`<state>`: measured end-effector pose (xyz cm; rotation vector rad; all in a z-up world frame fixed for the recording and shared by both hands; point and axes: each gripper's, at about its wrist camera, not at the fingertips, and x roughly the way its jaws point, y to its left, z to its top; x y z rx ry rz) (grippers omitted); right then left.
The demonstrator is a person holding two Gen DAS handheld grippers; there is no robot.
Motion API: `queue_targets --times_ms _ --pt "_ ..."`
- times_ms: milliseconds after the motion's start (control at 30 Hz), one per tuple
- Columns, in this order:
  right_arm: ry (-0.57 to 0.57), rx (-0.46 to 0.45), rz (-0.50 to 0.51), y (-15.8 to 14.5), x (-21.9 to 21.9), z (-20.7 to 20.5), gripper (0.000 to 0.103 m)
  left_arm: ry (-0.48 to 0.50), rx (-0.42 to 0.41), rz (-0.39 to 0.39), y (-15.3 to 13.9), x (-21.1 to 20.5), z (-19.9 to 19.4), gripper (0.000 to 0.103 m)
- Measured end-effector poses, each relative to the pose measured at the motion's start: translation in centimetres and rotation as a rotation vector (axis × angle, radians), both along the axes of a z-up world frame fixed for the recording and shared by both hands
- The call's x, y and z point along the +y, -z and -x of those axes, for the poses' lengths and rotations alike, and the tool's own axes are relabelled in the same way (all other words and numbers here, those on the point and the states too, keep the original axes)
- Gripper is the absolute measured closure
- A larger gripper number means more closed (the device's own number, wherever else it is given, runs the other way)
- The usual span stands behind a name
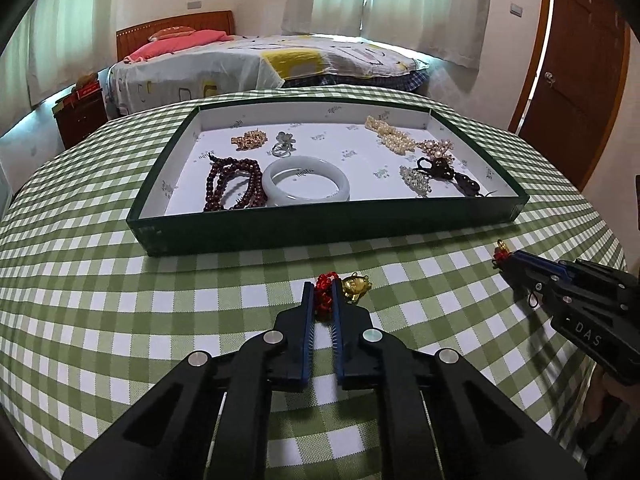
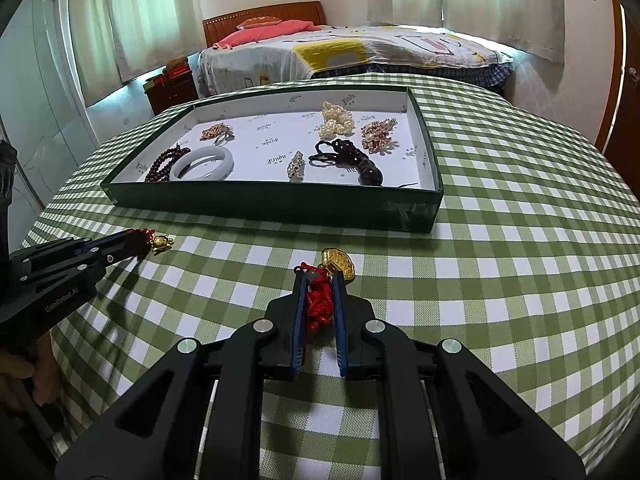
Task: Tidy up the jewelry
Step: 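Grasp a red tassel charm with the right gripper while the left gripper grasps the other red tassel, then carry the red tassel with the right gripper into the box while the left gripper carries its tassel there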
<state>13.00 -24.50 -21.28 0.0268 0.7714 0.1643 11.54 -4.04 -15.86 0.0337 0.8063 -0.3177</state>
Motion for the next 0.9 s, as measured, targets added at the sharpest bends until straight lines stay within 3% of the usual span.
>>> queue_targets --times_ms 633,900 --pt "-0.001 -0.016 0.007 -0.6 0.2 0.3 0.090 -0.042 -0.019 -0.002 -0.7 0.5 0.2 0.094" --pt "-0.005 -0.057 0.003 -2.0 0.4 0.8 0.090 -0.053 -0.062 0.007 -2.6 0.6 0.7 0.094"
